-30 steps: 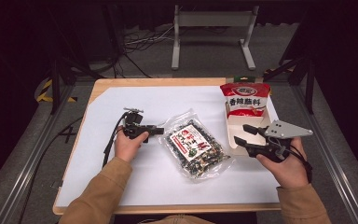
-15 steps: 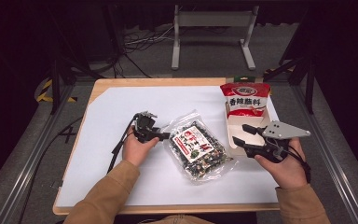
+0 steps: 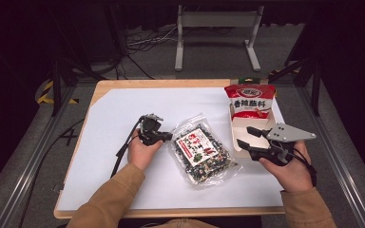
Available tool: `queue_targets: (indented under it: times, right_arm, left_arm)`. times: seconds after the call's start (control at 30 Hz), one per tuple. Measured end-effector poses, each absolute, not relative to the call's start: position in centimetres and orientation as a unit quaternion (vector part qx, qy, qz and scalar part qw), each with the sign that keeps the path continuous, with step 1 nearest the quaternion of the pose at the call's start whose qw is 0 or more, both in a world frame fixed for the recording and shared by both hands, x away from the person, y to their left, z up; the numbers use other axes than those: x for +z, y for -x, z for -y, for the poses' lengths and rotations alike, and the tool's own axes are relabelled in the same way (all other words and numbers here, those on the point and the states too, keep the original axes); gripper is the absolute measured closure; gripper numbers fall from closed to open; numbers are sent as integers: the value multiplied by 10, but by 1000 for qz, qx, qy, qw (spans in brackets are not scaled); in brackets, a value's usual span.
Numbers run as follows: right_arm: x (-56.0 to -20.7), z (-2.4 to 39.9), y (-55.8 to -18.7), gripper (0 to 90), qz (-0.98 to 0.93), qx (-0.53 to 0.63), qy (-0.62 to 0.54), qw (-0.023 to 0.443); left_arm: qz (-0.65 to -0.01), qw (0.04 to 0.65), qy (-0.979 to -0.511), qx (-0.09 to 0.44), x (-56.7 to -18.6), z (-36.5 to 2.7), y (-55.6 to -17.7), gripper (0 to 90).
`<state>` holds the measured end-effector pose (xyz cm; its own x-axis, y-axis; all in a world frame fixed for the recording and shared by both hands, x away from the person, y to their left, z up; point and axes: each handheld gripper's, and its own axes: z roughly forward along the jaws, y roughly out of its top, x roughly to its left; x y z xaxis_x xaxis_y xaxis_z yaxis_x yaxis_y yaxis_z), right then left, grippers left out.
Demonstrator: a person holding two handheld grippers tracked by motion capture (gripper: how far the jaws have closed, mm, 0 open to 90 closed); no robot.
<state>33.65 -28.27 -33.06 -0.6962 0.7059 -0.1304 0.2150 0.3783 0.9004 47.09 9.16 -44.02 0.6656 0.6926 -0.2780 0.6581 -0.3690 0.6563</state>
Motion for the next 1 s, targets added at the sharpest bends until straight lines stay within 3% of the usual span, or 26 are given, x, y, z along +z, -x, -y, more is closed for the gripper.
queue_targets:
  times: [0.33, 1.0]
  right_arm:
    - [-329, 283, -337, 454, -789, 477, -289, 257]
    - [-324, 269, -336, 533, -796, 486, -277, 231]
  left_arm:
    - [-391, 406, -824, 50, -416, -102, -460, 878]
    - [-297, 526, -785, 140, -325, -126, -405, 889]
